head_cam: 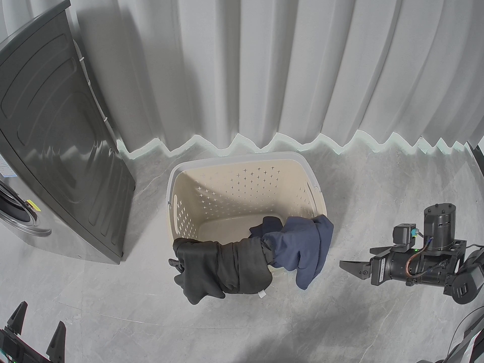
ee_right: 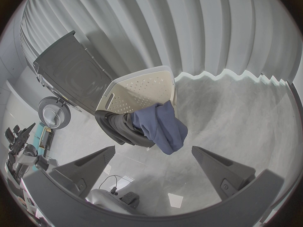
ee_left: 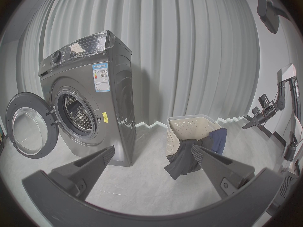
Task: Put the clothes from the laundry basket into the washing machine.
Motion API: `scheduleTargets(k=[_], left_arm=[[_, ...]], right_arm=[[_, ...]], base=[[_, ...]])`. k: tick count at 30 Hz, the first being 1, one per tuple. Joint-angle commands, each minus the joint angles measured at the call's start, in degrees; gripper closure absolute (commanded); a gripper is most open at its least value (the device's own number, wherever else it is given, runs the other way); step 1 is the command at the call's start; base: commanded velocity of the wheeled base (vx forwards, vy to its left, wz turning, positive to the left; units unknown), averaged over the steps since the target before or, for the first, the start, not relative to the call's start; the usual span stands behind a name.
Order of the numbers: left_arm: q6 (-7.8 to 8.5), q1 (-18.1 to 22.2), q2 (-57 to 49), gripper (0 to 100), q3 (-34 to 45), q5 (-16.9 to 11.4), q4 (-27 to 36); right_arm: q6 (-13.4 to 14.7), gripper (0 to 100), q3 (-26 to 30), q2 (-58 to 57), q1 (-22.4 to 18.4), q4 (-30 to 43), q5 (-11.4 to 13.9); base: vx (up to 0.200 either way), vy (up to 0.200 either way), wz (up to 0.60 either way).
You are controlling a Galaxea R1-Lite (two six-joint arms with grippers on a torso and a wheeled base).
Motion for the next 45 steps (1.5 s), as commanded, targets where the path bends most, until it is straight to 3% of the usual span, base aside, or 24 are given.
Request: scheduleTargets(k=[1,8,14,27,31,36,45], left_arm=[[-0.01,0.0,-1.0,0,0.8,0.0,0.0],[-0.01,0.0,-1.0,0,0.8,0.0,0.0],[-0.01,0.0,-1.0,0,0.8,0.0,0.0],[-0.01,0.0,-1.0,0,0.8,0.0,0.0],[-0.01,0.0,-1.0,0,0.8,0.0,0.0],[0.07,0.0,-1.0,0,0.8,0.0,0.0],[0.07,0.0,-1.0,0,0.8,0.0,0.0]], right_arm=[[0.1,0,-0.8,6.0,0.8,-2.5,-0.6],[0.1,0,-1.4,10.3,2.0,-7.2,-1.9],[1.2,0,-3.8,15.8,3.1,-12.2,-5.1],[1.5,0,-11.6,26.3,3.4,-14.7,-5.4],[1.4,0,-14.2,30.1,3.4,-16.5,-7.1],[1.4,0,-17.0,33.7,3.6,-17.1,-7.2],[1.4,0,-22.4,36.4,6.3,-17.0,-7.3]], base=[[0.0,0.0,0.0],[0.0,0.0,0.0],[0.0,0.0,0.0],[0.0,0.0,0.0],[0.0,0.0,0.0],[0.0,0.0,0.0],[0.0,0.0,0.0]])
